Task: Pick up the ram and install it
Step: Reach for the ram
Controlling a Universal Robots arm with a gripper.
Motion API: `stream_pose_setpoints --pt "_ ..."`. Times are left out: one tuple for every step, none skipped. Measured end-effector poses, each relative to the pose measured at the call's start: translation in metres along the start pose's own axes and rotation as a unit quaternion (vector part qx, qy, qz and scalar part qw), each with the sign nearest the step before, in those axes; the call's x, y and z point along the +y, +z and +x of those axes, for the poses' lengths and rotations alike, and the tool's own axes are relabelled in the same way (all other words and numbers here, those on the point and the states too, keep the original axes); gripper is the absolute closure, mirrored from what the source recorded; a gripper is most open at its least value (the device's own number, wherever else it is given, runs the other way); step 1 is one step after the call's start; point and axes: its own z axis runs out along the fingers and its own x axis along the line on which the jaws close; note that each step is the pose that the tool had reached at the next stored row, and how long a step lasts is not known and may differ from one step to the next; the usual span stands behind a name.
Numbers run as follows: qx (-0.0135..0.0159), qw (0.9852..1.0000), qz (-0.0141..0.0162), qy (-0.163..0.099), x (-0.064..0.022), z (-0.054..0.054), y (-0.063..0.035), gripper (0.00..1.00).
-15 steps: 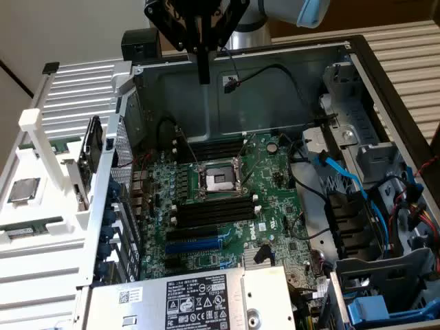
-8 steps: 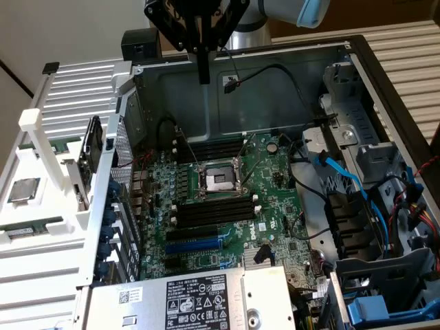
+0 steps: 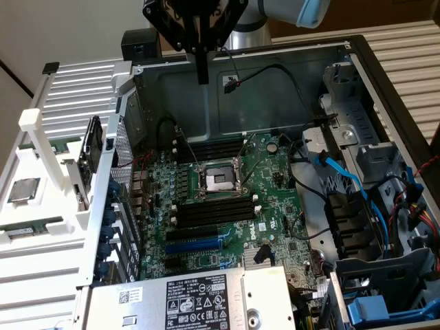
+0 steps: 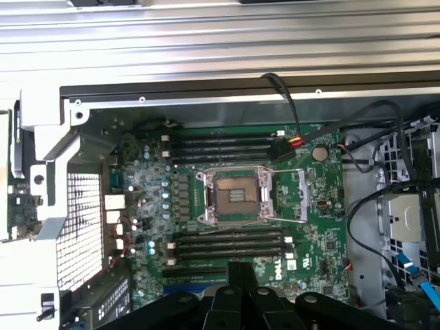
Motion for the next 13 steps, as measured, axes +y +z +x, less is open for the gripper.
stream_pose_setpoints --pt "-0.0005 1.0000 0.0000 0.000 -0.0001 0.002 -0.0001 0.89" --pt "-0.0013 1.0000 -0.0001 0.000 -0.0003 0.004 -0.0001 0.89" --pt "-0.0023 1.0000 -0.0002 0.000 -0.0005 0.007 -0.0002 0.89" --pt "-0.0034 1.0000 -0.0003 0.000 -0.0007 0.010 -0.0002 0.89" --pt "-0.0044 1.0000 -0.0003 0.000 -0.0009 0.013 -0.0003 0.89" --pt "-0.0054 1.0000 -0.0004 0.000 -0.0011 0.016 -0.0004 0.89" --pt "-0.0067 1.0000 -0.0005 0.000 -0.0014 0.019 -0.0005 0.89" --pt "-0.0081 1.0000 -0.0006 0.000 -0.0016 0.023 -0.0006 0.89" --pt "-0.0104 0.9999 -0.0008 0.000 -0.0018 0.026 -0.0007 0.89" --pt "-0.0136 0.9999 -0.0010 -0.001 -0.0021 0.029 -0.0008 0.89" --pt "-0.0165 0.9999 -0.0012 -0.001 -0.0023 0.033 -0.0009 0.89" --pt "-0.0187 0.9998 -0.0013 -0.001 -0.0025 0.036 -0.0010 0.89" --pt "-0.0208 0.9998 -0.0014 -0.001 -0.0027 0.039 -0.0011 0.89"
